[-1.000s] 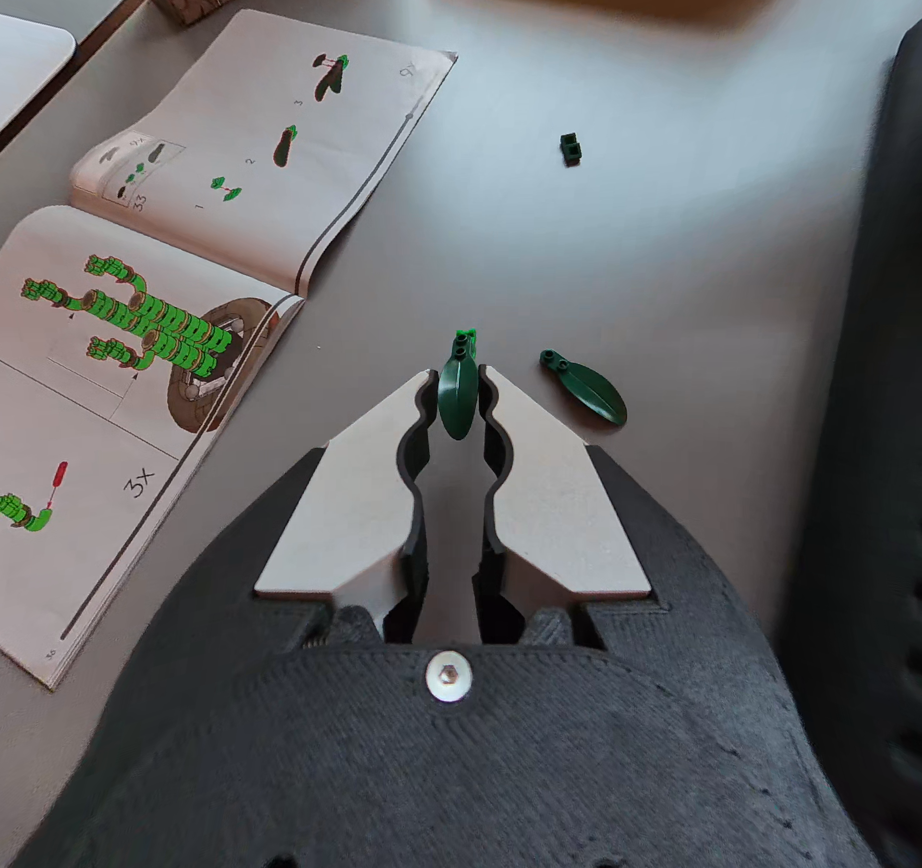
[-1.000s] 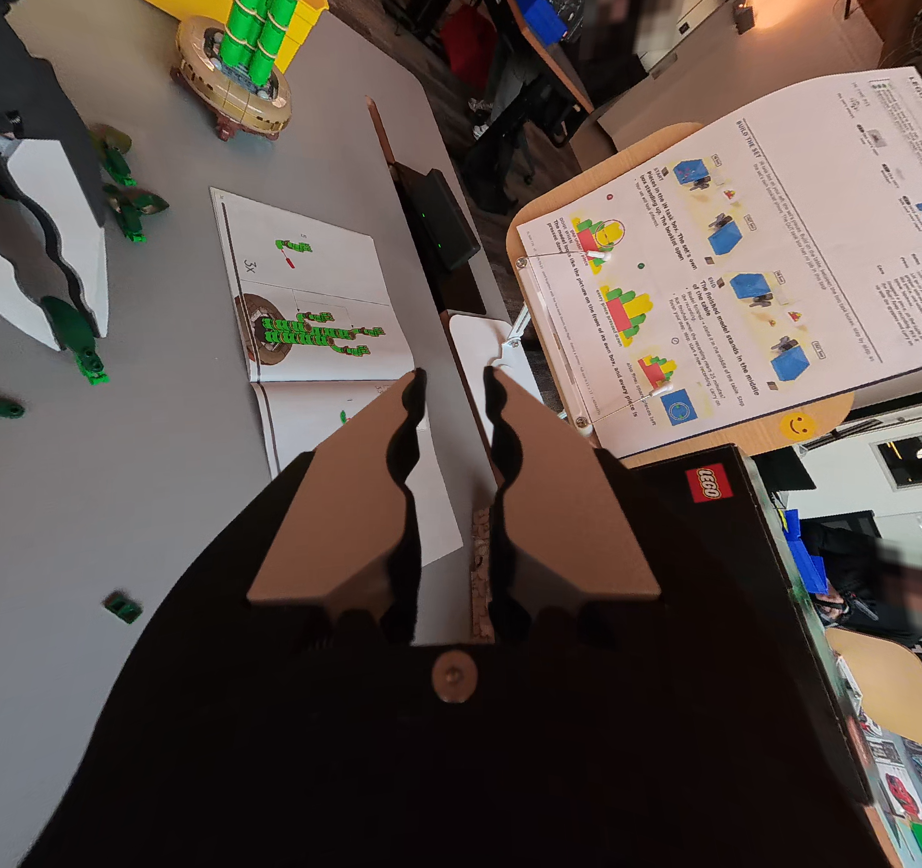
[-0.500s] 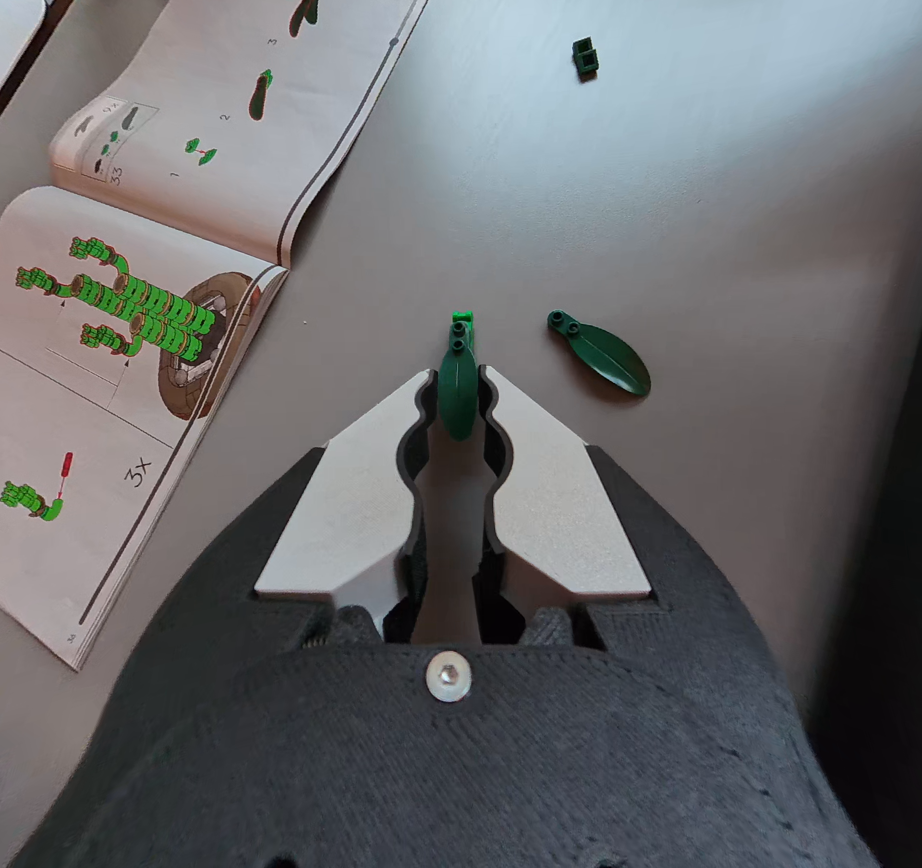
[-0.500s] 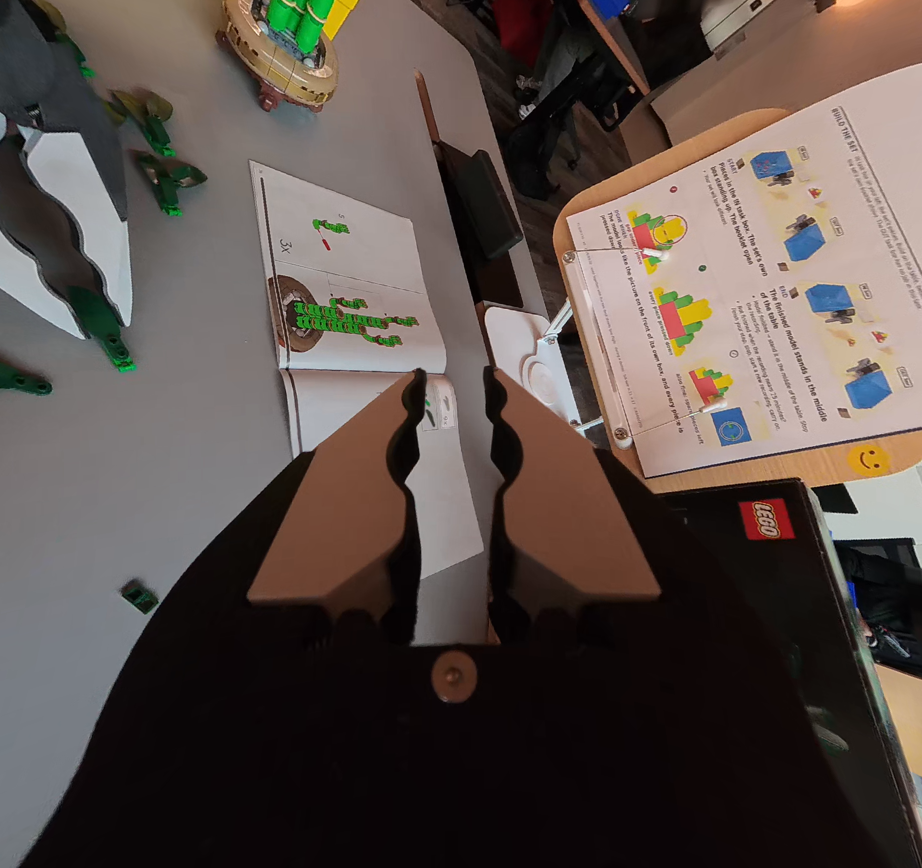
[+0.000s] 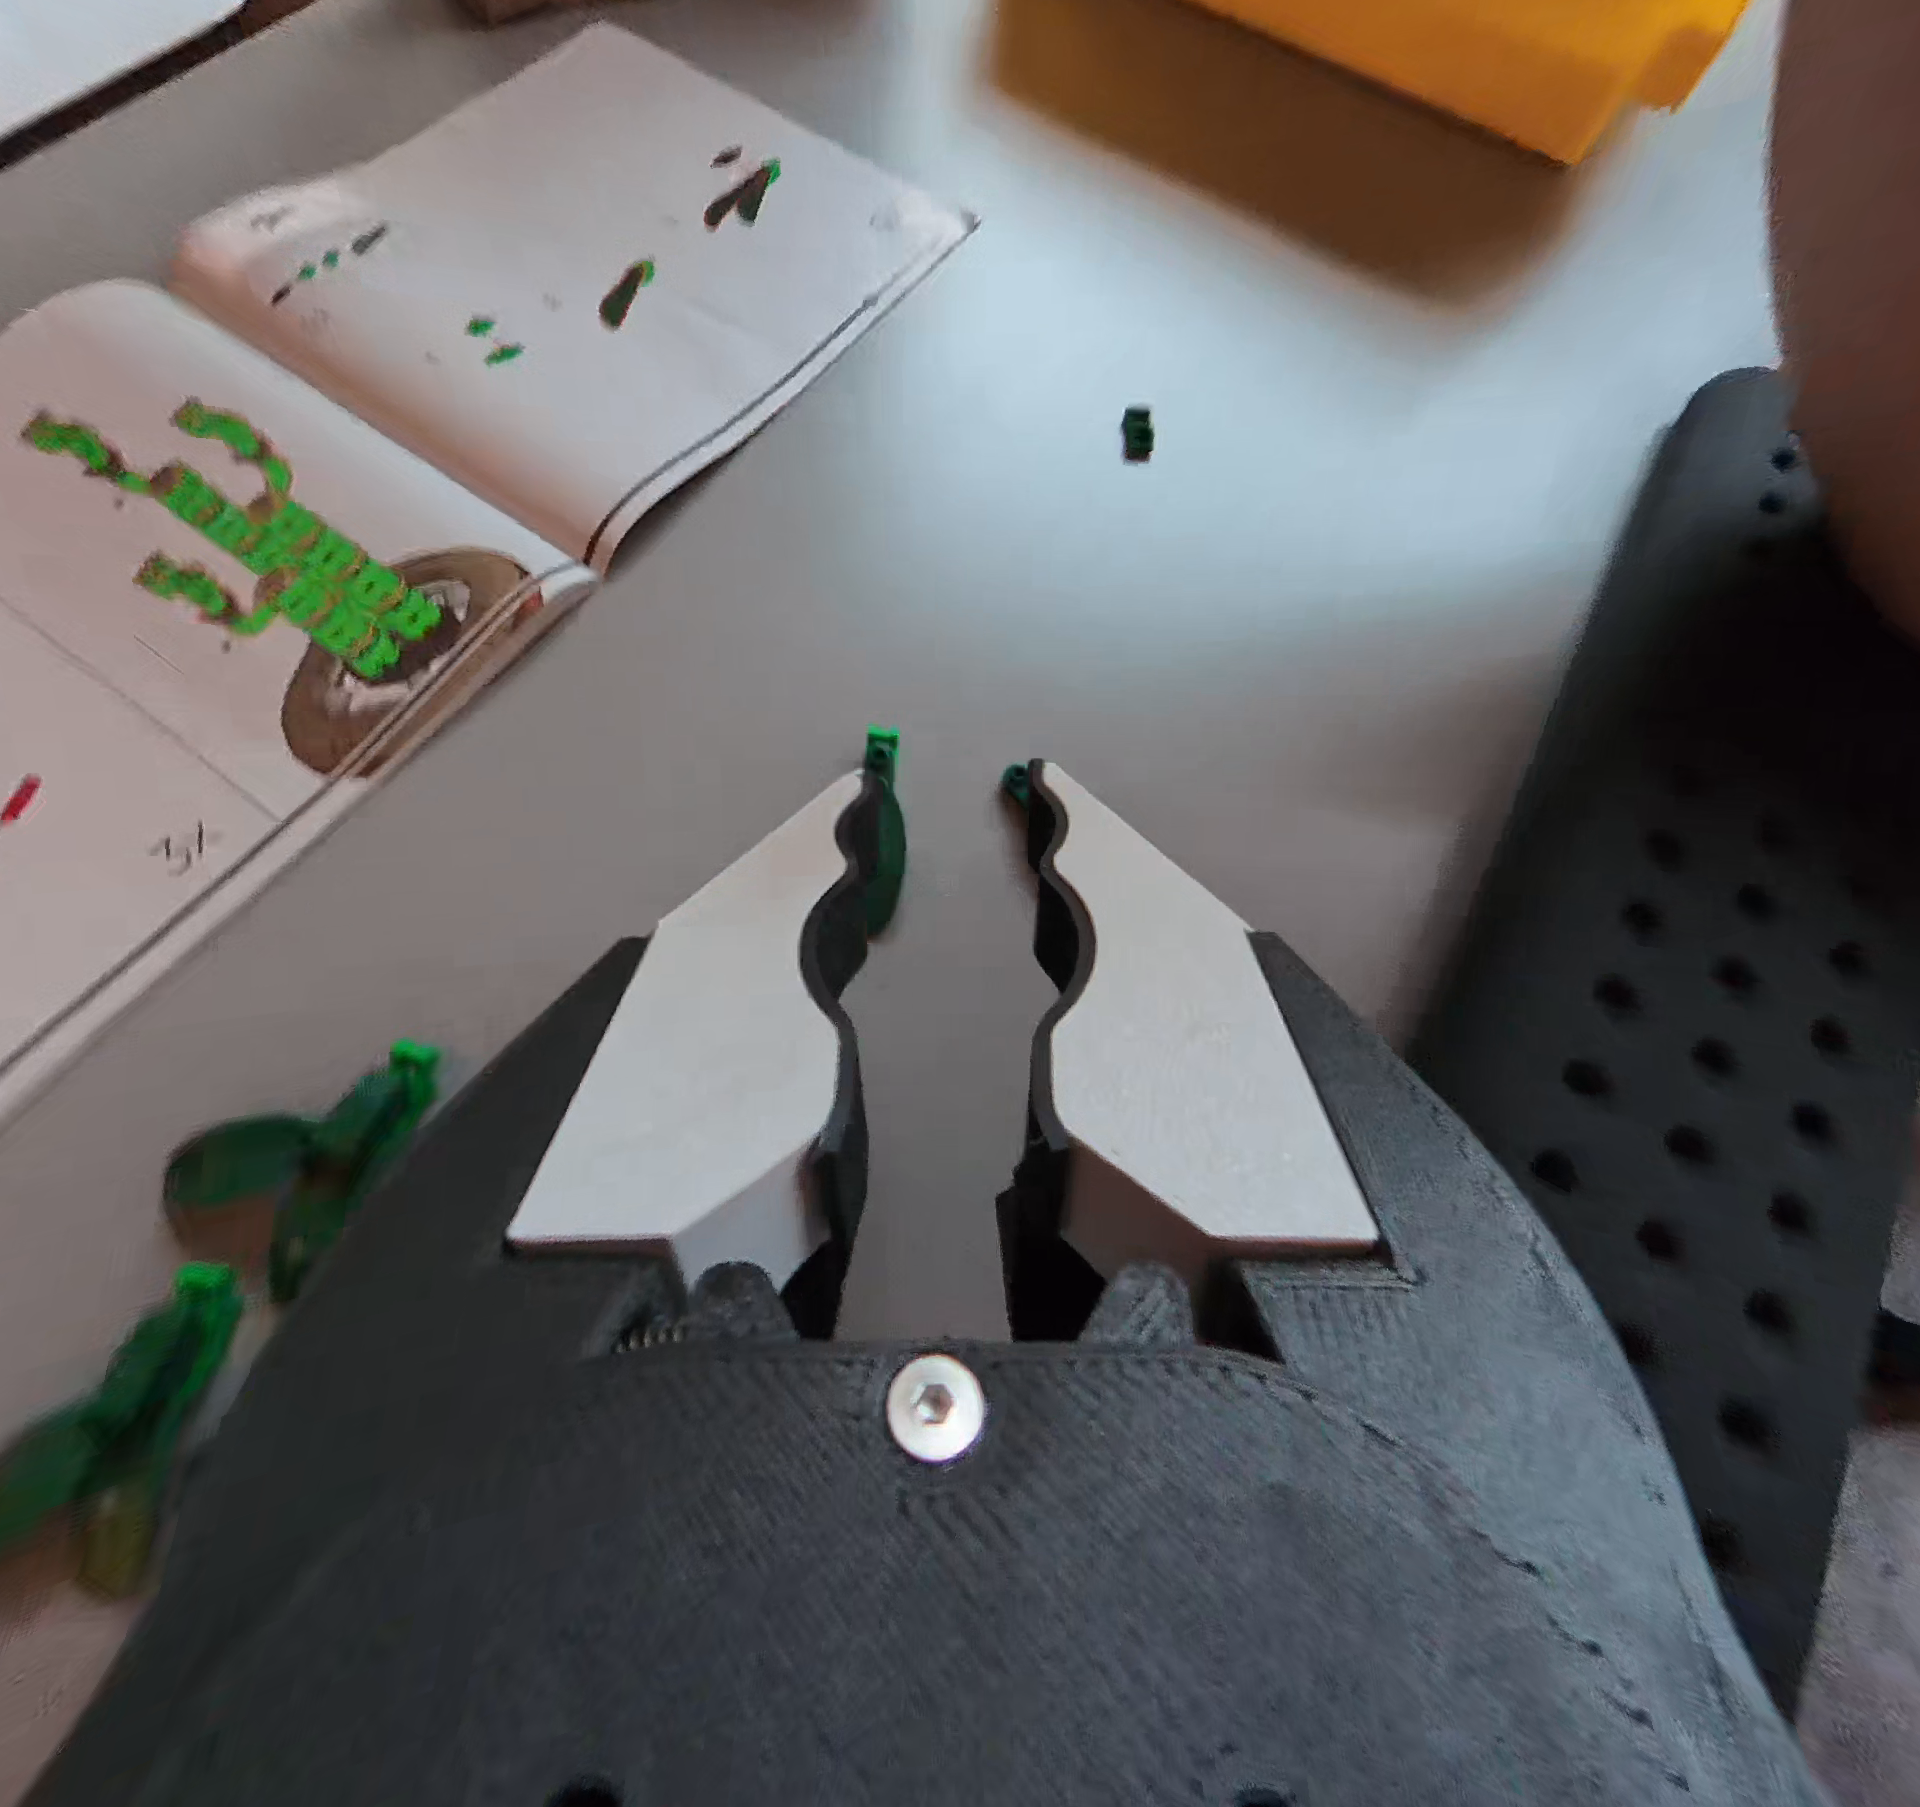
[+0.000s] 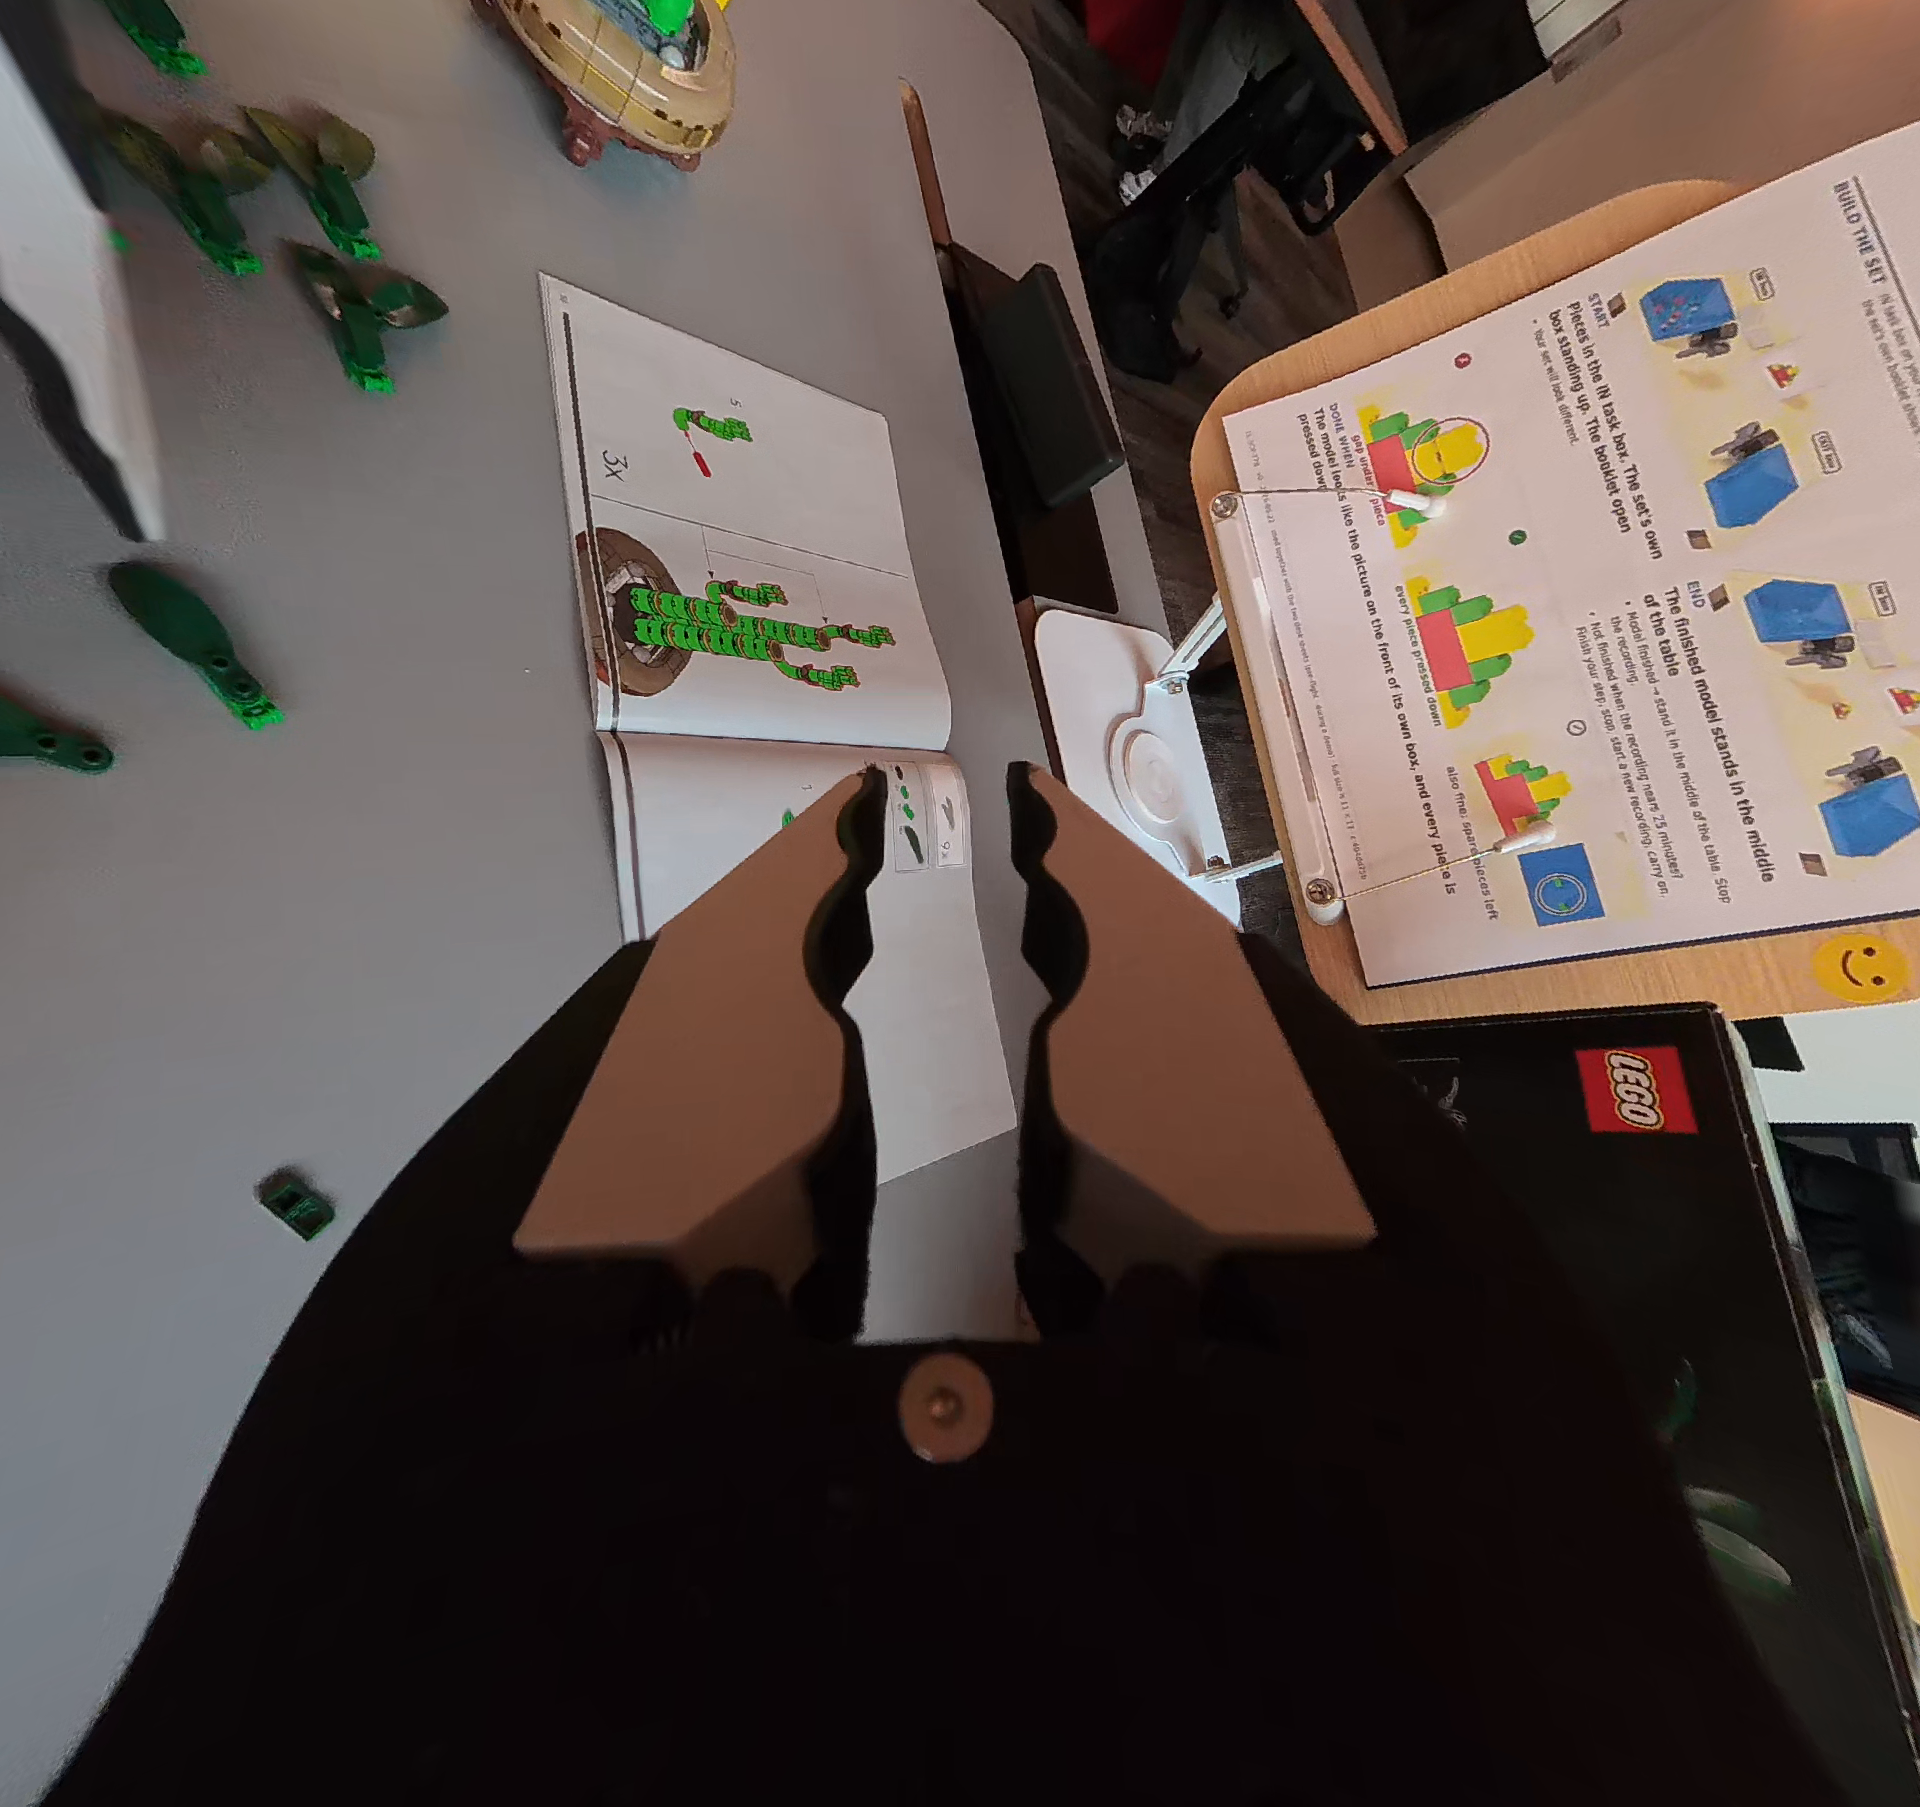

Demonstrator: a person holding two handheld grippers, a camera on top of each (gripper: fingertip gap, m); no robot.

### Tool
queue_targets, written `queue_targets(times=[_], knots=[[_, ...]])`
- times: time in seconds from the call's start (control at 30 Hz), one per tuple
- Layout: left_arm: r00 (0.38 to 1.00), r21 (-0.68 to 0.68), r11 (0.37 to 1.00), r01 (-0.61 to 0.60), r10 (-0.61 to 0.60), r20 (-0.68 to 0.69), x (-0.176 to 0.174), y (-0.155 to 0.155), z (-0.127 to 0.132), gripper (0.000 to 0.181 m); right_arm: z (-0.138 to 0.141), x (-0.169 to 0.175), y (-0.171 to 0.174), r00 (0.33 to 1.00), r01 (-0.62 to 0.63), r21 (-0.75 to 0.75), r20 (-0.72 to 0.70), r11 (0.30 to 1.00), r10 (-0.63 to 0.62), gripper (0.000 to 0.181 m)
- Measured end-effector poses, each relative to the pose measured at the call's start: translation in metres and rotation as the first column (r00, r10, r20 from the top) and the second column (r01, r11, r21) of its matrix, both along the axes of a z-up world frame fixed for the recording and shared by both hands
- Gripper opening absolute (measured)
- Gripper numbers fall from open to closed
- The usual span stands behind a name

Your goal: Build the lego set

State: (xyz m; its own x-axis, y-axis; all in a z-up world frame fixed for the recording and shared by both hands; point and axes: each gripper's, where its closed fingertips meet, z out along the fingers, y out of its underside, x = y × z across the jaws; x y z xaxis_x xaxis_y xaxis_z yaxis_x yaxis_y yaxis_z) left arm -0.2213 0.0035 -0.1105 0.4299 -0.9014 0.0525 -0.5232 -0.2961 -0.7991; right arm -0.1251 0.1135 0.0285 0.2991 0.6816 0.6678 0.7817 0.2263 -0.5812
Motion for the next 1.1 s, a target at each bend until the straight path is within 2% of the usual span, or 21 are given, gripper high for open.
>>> queue_targets(times=[0.13, 0.2, 0.23, 0.3, 0.5, 0.73, 0.93, 1.1], knots=[[0.997, 0.040, 0.998, -0.042, 0.044, -0.068, 0.010, -0.032, -0.022, 0.034, 0.000, 0.002, 0.001, 1.000, 0.007, -0.001, 0.001, 1.000, -0.007, 0.023], [0.987, 0.057, 0.995, -0.082, 0.089, -0.136, 0.008, -0.029, -0.033, 0.047, -0.002, 0.001, 0.002, 1.000, 0.009, -0.005, 0.009, 1.000, -0.009, 0.023], [0.985, 0.071, 0.993, -0.090, 0.100, -0.143, 0.009, -0.027, -0.032, 0.048, -0.003, 0.001, 0.002, 1.000, 0.010, -0.009, 0.016, 1.000, -0.010, 0.023], [0.990, 0.058, 0.996, -0.068, 0.075, -0.117, 0.016, -0.030, -0.029, 0.041, -0.006, 0.000, 0.002, 0.999, 0.008, -0.014, 0.032, 1.000, -0.008, 0.023], [0.970, 0.068, 0.996, -0.064, 0.078, -0.232, 0.021, -0.025, -0.047, 0.041, -0.005, 0.000, -0.001, 0.999, 0.005, -0.012, 0.041, 1.000, -0.005, 0.023], [0.972, 0.073, 0.997, -0.041, 0.056, -0.229, 0.023, -0.025, -0.047, 0.017, -0.001, 0.004, -0.003, 1.000, 0.002, -0.008, 0.018, 1.000, -0.002, 0.022], [0.975, 0.066, 0.996, -0.056, 0.068, -0.214, 0.019, -0.020, -0.046, 0.016, -0.004, 0.004, -0.002, 1.000, 0.000, -0.018, 0.024, 1.000, 0.001, 0.022], [0.987, 0.072, 0.995, -0.072, 0.081, -0.140, 0.013, -0.016, -0.033, 0.016, -0.006, 0.005, -0.001, 1.000, -0.001, -0.025, 0.016, 1.000, 0.001, 0.022]])
